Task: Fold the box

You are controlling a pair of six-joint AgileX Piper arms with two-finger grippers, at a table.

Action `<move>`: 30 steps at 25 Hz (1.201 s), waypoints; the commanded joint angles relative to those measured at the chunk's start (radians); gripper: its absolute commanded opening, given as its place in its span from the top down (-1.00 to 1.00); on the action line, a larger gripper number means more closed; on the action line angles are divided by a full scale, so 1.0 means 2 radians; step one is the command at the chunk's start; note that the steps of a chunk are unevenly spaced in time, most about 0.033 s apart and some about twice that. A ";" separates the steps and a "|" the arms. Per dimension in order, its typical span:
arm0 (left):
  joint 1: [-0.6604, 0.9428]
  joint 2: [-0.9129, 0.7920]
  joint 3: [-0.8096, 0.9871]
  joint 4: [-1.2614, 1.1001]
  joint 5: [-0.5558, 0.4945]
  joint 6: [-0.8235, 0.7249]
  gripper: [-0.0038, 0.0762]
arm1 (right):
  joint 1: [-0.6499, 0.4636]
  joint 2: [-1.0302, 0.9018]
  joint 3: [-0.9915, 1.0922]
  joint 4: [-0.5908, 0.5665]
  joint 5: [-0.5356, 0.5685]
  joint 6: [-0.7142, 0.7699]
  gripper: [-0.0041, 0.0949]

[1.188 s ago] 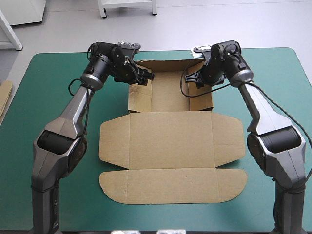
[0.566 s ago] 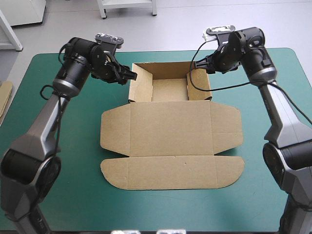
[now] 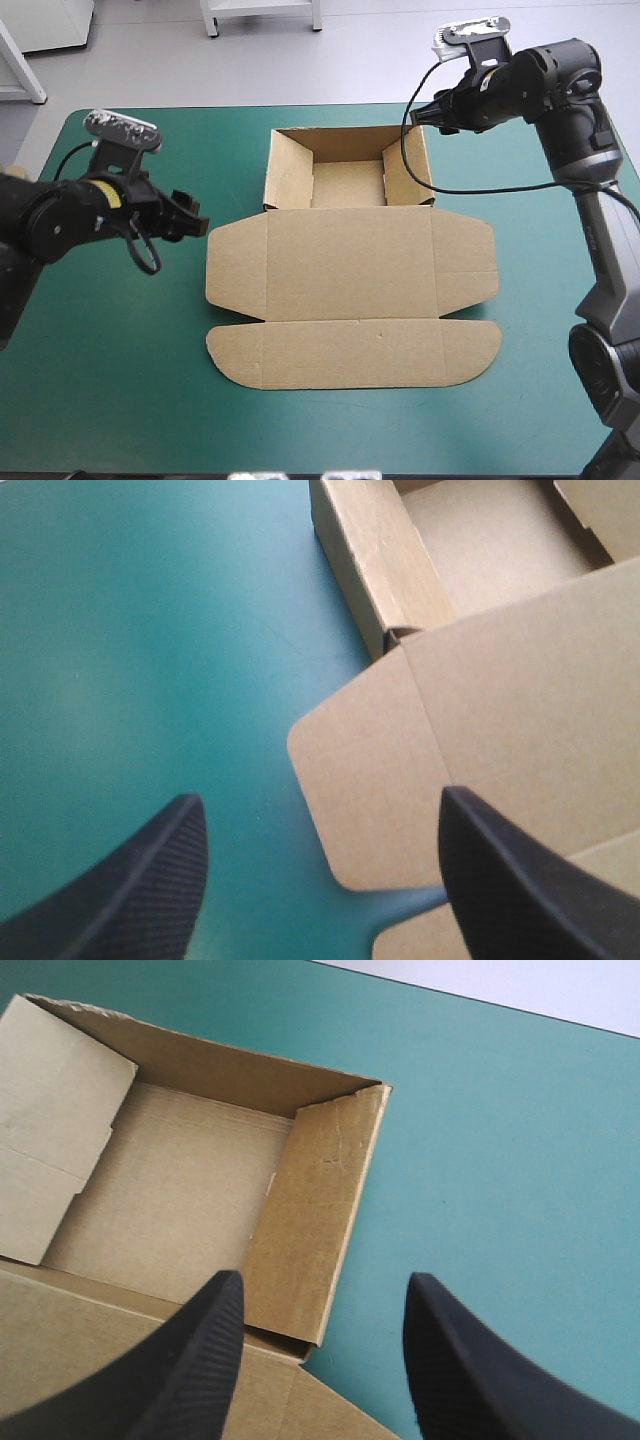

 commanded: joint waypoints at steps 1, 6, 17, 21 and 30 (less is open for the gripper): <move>-0.003 -0.062 0.036 0.001 -0.023 0.005 -0.28 | 0.000 -0.005 -0.014 -0.022 -0.001 -0.008 -0.07; -0.003 -0.165 0.117 0.000 -0.026 0.000 -0.28 | -0.001 0.031 -0.014 -0.036 -0.037 0.009 -0.54; -0.003 -0.291 0.194 0.008 -0.007 0.000 -0.28 | -0.002 0.148 -0.016 -0.035 -0.057 0.041 -0.54; -0.003 -0.291 0.194 0.011 -0.007 0.000 -0.28 | -0.007 0.191 -0.042 -0.014 -0.059 0.045 -0.49; -0.003 -0.291 0.194 0.013 -0.007 0.000 -0.28 | -0.015 0.218 -0.068 0.000 -0.052 0.003 0.71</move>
